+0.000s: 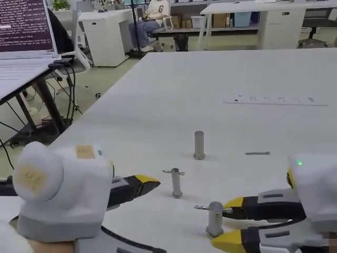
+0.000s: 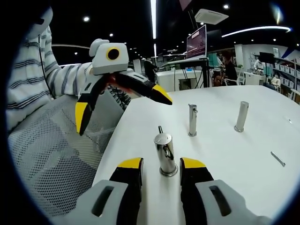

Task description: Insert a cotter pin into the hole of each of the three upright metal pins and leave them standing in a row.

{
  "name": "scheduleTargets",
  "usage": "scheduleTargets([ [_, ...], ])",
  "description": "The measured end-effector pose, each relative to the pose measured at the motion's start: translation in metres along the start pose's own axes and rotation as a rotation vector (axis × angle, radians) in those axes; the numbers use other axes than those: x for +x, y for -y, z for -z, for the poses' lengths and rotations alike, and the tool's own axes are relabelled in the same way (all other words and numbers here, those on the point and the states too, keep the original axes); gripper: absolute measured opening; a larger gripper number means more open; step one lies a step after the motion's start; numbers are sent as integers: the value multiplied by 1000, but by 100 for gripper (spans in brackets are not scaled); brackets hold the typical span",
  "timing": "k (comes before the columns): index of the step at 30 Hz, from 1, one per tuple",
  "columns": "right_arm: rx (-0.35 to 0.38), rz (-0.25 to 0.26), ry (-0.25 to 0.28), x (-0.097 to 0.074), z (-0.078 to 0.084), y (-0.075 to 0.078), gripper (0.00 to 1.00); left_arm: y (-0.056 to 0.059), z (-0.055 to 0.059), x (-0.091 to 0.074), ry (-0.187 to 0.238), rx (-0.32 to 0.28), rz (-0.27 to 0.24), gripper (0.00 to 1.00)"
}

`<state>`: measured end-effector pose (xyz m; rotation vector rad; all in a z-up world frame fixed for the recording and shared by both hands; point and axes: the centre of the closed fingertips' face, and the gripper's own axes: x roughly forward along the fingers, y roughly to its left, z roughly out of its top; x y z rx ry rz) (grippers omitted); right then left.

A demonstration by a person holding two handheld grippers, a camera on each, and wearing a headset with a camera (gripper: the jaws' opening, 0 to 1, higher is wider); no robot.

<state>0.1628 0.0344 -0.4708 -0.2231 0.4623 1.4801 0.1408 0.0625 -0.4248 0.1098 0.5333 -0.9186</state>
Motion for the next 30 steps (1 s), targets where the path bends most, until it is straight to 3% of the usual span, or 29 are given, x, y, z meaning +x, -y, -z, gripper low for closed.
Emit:
scheduleTargets([
  [5, -11, -5, -5, 9, 3, -1, 26, 1, 3, -2, 5, -25, -20, 99],
  [8, -33, -2, -10, 13, 3, 1, 22, -3, 9, -4, -19, -32, -47, 99],
  [17, -48, 1, 9, 17, -1, 6, 11, -4, 9, -8, -6, -63, -75, 99],
  [19, -52, -4, 11, 18, -1, 6, 11, -6, 12, -9, -13, -95, -86, 99],
  [23, -70, -9, 8, 17, -1, 5, 10, -6, 18, -9, -33, -94, -91, 99],
  [25, -117, -1, -4, 18, -2, 6, 9, -6, 19, -9, -39, -93, -94, 99],
  [30, -121, 15, -13, 18, -3, 10, 8, -7, 16, -11, -20, -107, -117, 99],
])
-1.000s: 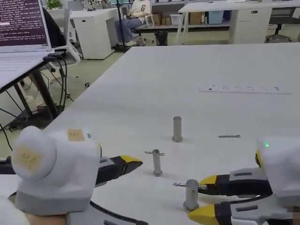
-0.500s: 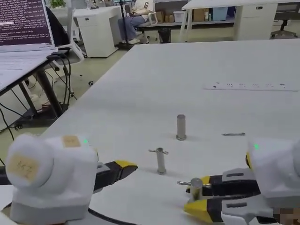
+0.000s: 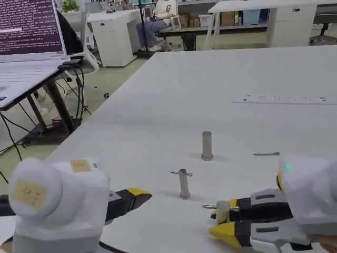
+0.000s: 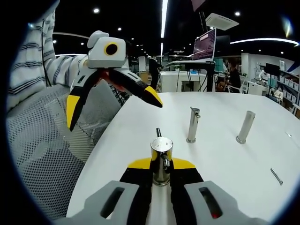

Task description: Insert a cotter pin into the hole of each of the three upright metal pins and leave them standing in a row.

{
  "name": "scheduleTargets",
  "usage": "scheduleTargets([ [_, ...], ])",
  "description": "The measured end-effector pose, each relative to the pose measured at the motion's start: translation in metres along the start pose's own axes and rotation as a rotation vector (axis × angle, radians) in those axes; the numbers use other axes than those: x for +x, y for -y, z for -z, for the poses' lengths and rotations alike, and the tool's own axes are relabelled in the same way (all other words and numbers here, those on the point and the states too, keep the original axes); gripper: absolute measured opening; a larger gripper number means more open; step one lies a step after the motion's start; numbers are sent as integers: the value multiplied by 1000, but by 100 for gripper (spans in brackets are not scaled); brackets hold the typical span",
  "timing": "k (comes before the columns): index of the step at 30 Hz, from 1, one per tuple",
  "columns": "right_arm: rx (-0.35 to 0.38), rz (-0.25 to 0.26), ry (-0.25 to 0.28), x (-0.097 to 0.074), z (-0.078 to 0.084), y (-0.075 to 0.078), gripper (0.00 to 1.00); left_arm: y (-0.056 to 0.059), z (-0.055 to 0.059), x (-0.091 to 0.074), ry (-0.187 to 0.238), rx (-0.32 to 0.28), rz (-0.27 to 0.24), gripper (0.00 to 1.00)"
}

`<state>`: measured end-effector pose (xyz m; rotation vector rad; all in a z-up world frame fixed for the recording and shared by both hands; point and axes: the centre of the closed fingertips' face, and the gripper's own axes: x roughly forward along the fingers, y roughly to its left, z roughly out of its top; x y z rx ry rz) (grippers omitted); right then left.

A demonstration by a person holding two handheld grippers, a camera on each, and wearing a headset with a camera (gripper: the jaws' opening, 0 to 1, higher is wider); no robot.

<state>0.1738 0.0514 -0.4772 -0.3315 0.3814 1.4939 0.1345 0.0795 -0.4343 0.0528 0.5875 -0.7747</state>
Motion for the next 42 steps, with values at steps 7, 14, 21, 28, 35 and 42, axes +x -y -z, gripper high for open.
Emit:
scheduleTargets([
  [7, -2, 42, 30, -7, -11, 21, 8, 0, 3, -1, -9, 0, -9, 99],
  [14, 19, 76, 50, -14, -15, 46, 8, 0, 1, -1, 0, -21, -11, 99],
  [21, 32, 99, 50, -18, -9, 60, 8, 1, -3, 0, 10, -30, -11, 99],
  [28, 35, 95, 34, -15, 1, 60, 8, 0, -3, 0, 16, -54, -11, 99],
  [35, 41, 76, 74, -15, -1, 59, 9, 1, -4, 0, 18, -41, -5, 99],
  [42, 10, 88, 85, -15, -1, 60, 9, 1, -4, 0, 13, -40, 2, 99],
])
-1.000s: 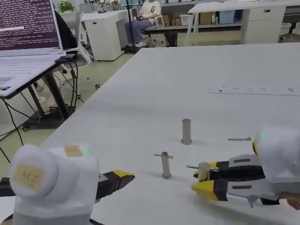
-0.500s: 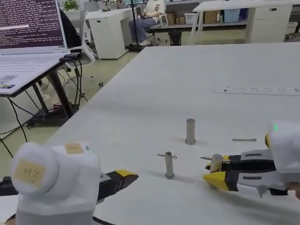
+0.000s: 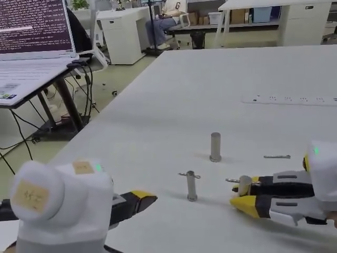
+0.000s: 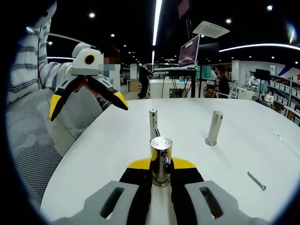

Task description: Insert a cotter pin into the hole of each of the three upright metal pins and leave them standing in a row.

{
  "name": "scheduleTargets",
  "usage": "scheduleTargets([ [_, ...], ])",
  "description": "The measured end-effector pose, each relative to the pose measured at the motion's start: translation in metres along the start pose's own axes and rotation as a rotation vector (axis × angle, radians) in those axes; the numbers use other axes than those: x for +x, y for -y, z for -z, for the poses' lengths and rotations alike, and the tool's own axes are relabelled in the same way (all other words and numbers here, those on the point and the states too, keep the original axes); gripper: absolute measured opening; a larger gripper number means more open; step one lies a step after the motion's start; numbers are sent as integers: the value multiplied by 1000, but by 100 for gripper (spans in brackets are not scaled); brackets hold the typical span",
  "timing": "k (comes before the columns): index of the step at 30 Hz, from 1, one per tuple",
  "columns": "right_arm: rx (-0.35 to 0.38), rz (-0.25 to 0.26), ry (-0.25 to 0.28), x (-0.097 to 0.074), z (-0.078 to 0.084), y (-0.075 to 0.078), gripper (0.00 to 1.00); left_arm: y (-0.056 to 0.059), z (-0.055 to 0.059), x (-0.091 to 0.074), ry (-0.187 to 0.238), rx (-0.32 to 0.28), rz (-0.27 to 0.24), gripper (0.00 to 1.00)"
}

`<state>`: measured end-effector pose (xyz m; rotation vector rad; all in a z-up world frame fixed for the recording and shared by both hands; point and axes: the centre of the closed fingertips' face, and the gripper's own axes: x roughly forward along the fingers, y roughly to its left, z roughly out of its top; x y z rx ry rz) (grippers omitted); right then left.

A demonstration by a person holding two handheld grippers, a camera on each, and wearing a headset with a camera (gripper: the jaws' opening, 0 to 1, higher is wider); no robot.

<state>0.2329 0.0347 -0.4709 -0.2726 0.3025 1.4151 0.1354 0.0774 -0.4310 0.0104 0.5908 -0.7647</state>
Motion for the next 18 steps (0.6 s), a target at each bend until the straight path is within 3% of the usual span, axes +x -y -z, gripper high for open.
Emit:
scheduleTargets([
  [5, 19, 6, 7, -1, -1, 0, 11, 0, 0, -1, 1, 0, 2, 99],
  [7, 34, 21, 13, -3, -2, 1, 21, -1, -2, -1, 6, -1, -1, 99],
  [9, 74, 49, 5, -7, -1, 3, 29, -3, -6, -3, 24, 7, 0, 99],
  [11, 67, 46, 10, -12, -4, 0, 30, -3, -11, -4, 38, 10, 3, 99],
  [18, 143, 112, 79, -33, -18, -6, 48, -18, -32, -3, 78, 54, -17, 99],
])
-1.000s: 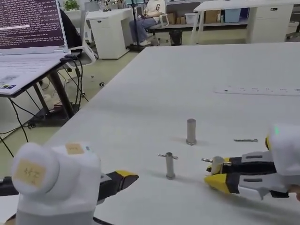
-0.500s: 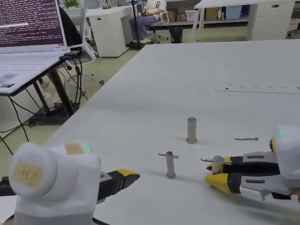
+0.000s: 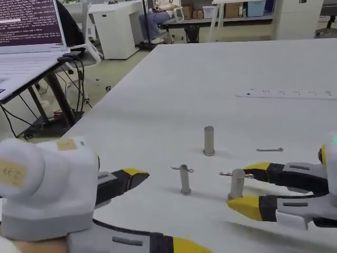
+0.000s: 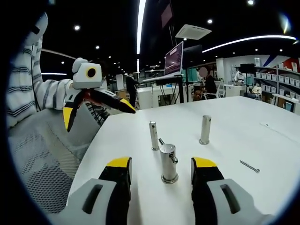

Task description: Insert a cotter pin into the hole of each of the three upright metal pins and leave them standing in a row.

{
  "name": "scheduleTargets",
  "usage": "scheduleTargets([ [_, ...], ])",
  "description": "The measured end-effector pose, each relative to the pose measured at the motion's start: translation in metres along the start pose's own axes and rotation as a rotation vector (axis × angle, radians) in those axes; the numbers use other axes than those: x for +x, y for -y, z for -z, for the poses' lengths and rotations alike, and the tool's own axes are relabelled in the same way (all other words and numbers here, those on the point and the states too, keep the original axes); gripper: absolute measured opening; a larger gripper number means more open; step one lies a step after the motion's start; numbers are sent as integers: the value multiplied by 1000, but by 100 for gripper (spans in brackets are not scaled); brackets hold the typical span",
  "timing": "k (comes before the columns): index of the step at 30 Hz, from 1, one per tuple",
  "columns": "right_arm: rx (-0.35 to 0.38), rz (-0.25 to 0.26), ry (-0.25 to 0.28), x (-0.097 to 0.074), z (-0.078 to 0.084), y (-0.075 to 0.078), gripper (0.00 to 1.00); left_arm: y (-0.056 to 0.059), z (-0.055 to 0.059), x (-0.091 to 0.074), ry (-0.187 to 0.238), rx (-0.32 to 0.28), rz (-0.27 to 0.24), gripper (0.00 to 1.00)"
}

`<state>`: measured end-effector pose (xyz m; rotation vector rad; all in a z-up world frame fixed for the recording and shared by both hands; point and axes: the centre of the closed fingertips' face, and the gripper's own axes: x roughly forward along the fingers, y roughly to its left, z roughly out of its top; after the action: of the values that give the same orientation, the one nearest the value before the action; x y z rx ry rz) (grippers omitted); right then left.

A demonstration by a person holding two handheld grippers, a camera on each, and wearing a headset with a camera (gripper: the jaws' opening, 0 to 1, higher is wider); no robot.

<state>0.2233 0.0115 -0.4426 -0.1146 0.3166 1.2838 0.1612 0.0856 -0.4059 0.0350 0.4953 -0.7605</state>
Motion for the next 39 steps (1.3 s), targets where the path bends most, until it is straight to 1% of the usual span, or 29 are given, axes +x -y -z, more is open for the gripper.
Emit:
scheduleTargets([
  [3, 37, 33, 37, -9, -4, -5, 52, -5, -9, 3, 12, 7, 5, 99],
  [6, 48, 57, 42, -16, -5, -10, 57, -12, -18, 7, 17, 24, 8, 98],
  [8, 63, 68, 54, -20, -7, -12, 59, -18, -24, 9, 16, 36, 9, 97],
  [10, 108, 86, 81, -27, -10, -14, 61, -24, -30, 12, 22, 44, 8, 96],
  [12, 108, 106, 79, -32, -9, -15, 62, -29, -35, 15, 30, 45, 14, 96],
  [14, 102, 143, 72, -38, -8, -15, 63, -35, -43, 20, 44, 31, 19, 94],
  [16, 132, 177, 81, -44, -7, -14, 68, -41, -49, 24, 51, 28, 19, 93],
  [17, 148, 201, 89, -48, -8, -12, 70, -44, -51, 26, 51, 33, 15, 93],
  [18, 155, 212, 92, -51, -8, -12, 72, -48, -54, 29, 48, 42, 11, 93],
  [22, 183, 265, 115, -62, -9, -11, 75, -58, -62, 38, 39, 54, 18, 91],
  [24, 189, 289, 93, -65, -3, -11, 78, -62, -66, 43, 45, 55, 17, 90],
  [26, 213, 301, 73, -68, 4, -11, 81, -66, -68, 47, 48, 53, 16, 90],
  [30, 243, 318, 58, -71, 10, -15, 88, -71, -73, 58, 39, 55, 11, 88],
  [31, 245, 317, 62, -72, 10, -17, 88, -72, -74, 60, 39, 55, 14, 87],
  [33, 243, 337, 92, -76, 4, -19, 86, -74, -76, 65, 36, 56, 19, 83],
  [34, 247, 340, 93, -77, 3, -19, 88, -76, -77, 68, 35, 56, 20, 82],
  [37, 250, 348, 96, -81, 2, -22, 88, -83, -78, 80, 15, 59, 20, 78],
  [39, 262, 357, 82, -83, 6, -23, 90, -87, -77, 88, -14, 77, 31, 73],
])
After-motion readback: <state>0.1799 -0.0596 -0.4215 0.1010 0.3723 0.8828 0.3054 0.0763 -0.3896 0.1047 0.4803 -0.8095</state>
